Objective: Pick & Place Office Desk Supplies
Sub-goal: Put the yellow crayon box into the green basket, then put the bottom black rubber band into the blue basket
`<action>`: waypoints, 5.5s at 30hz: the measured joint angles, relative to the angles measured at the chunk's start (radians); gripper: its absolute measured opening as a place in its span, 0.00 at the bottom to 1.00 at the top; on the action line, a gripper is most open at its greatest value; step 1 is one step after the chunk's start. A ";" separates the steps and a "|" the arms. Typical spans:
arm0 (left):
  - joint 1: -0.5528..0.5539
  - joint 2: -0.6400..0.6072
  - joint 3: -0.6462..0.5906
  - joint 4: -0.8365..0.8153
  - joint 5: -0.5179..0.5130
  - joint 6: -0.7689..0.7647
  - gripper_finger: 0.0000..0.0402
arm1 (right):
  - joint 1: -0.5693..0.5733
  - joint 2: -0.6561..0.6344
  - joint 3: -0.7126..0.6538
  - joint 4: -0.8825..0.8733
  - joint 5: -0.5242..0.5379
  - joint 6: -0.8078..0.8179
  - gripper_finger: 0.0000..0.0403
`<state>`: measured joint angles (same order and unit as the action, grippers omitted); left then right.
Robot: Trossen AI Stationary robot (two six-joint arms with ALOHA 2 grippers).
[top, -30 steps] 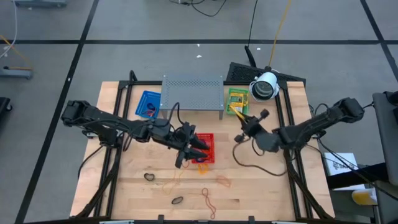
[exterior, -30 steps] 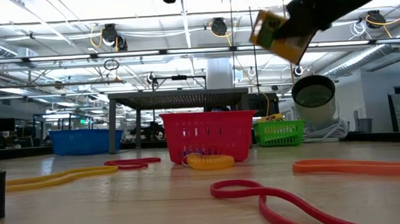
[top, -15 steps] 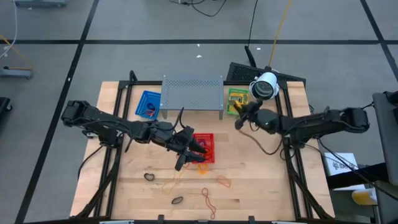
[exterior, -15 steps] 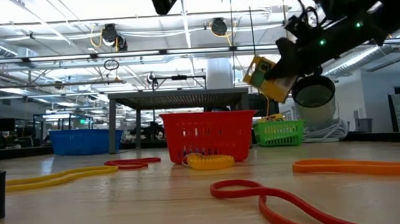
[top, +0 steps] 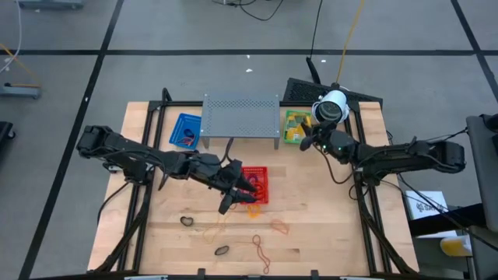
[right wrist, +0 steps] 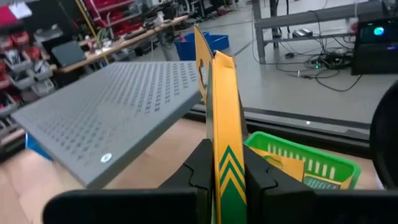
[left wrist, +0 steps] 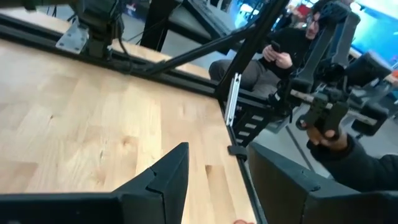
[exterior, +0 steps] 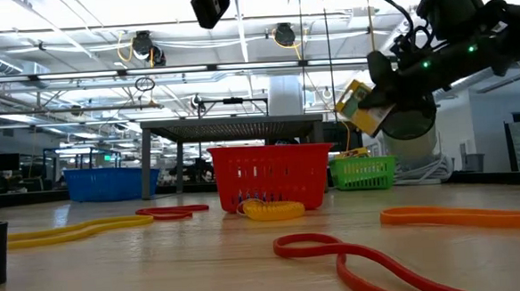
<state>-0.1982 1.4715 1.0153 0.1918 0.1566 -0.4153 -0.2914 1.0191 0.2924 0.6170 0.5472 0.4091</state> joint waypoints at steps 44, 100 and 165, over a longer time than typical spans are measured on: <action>-0.009 0.000 0.000 0.134 -0.002 -0.046 0.44 | 0.132 0.000 0.002 0.467 -0.557 -0.052 0.58; -0.653 0.224 0.000 -0.381 -0.518 -0.487 0.29 | 1.013 0.776 0.516 0.300 -0.211 -0.189 0.53; -0.612 0.417 -0.002 -0.291 -0.446 -0.591 0.26 | 1.007 0.776 0.515 0.261 -0.207 -0.133 0.53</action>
<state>-0.8105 1.8889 1.0138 -0.0997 -0.2898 -1.0061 0.7151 1.7954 0.8078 0.8779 0.3398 0.2761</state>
